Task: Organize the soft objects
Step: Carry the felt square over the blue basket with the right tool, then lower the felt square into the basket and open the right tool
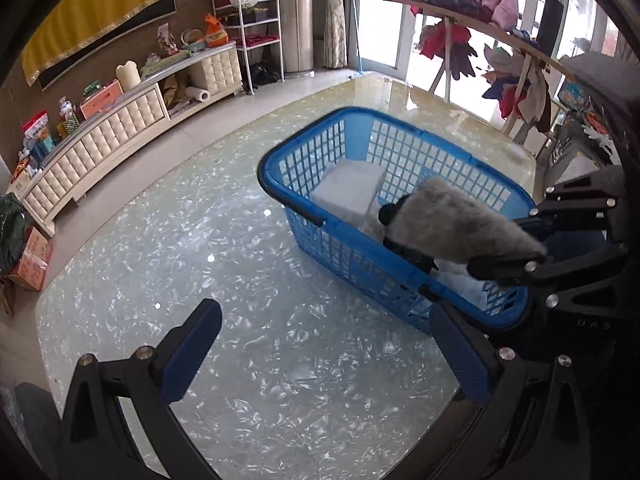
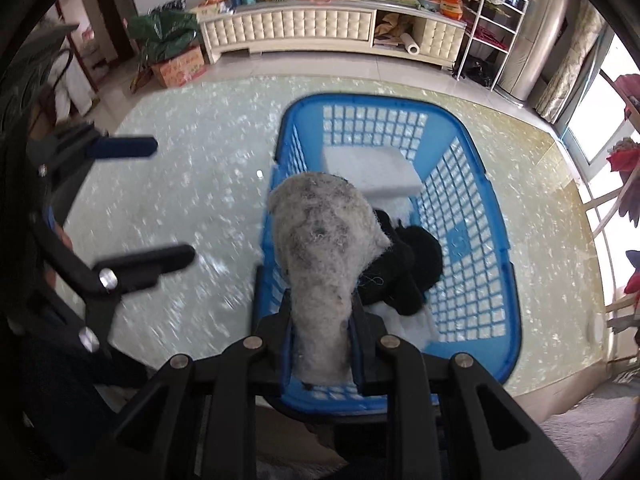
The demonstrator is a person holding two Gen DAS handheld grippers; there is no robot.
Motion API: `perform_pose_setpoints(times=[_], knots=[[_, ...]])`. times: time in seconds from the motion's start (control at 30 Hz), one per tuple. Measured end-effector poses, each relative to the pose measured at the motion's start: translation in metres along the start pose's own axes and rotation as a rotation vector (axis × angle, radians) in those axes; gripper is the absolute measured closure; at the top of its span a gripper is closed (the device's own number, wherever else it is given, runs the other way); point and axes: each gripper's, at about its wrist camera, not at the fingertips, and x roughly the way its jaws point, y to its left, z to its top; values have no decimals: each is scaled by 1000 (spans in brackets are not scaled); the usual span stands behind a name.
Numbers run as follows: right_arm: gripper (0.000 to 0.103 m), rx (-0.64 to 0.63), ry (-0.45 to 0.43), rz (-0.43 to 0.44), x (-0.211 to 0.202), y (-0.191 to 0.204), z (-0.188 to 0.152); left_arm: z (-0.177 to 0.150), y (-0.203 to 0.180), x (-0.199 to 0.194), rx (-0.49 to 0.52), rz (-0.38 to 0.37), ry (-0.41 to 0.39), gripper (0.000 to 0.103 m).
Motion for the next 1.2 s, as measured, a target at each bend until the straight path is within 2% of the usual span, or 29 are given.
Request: perform_pose_setpoints(times=[0.23,0.77,0.8,0.9,0.93,1.03,1.1,1.2], knots=[[83,-49,72,-33,9,-12,-12,2,-1,6,12,-1,19,0],[78,-38,162,-12,34,-24,-15,-2,-7,18,31,-8,57,0],[76,-35,163,-12,35,-25,-17,-3,-7,18,35,-6,59,0],[56,-35,165,-24,35,-25,-16,-4,-8,19,40,-4,63,0],[53,-35,162,-24,34,-26,-16,-4,-9,20,40,-3,64,0],[28,-25,153,-24,32,-27,-17,-4,-9,20,40,-4,64,0],[17,-22,144,-29,30,-28,-17,-4,-9,20,40,-5,67,0],[7,-33,138,-61,27,-26,-17,-4,-9,20,38,-5,69,0]])
